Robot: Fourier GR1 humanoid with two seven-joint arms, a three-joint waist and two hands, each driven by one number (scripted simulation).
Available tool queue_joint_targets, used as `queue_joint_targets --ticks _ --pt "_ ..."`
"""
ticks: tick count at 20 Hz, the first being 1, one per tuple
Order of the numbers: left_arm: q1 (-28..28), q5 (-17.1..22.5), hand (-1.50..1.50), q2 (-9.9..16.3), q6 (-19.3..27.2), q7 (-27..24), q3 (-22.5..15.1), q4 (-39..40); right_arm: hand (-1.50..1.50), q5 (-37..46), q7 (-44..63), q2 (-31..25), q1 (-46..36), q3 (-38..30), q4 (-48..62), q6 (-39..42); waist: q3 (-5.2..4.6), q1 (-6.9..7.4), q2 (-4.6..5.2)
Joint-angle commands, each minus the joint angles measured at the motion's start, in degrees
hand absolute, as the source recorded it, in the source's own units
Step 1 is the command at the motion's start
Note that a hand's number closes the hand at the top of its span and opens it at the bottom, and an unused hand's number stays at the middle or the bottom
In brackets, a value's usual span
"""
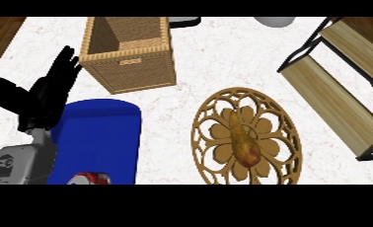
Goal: Pick the tomato from the placemat and place it in the tiered shelf
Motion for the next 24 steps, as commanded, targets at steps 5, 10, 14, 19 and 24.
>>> queue_joint_targets --ticks 5,10,14,19,24 --pt "-0.2 0.7 0.00 -0.5 -1.3 1.9 -1.2 -1.8 -1.50 -15.9 -6.5 -16.8 -2.9 -23.8 22.8 2.5 -0.21 1.94 0.41" --pt "-2.8 1.0 0.00 1.5 -3.1 -0.2 1.1 1.8 -1.50 -12.0 -22.3 -19.4 -3.6 -23.4 35.9 -7.5 -0.24 2.72 0.66" --pt "-5.3 -0.2 0.00 0.3 -1.9 1.3 0.1 2.9 -1.50 -15.9 -27.8 -24.1 -7.1 -25.7 45.2 -10.0 -0.25 2.52 0.60" --pt "-2.8 -1.0 0.00 -0.9 -2.3 -2.2 0.3 4.4 -1.50 -20.5 -29.4 -31.6 -8.9 -26.5 53.5 -9.5 -0.29 2.47 0.50" --pt "0.9 -1.5 0.00 -1.7 -1.3 -1.7 -0.8 -0.3 -1.50 -28.3 -24.1 -40.5 -6.9 -30.0 64.9 7.8 -0.28 2.44 0.35"
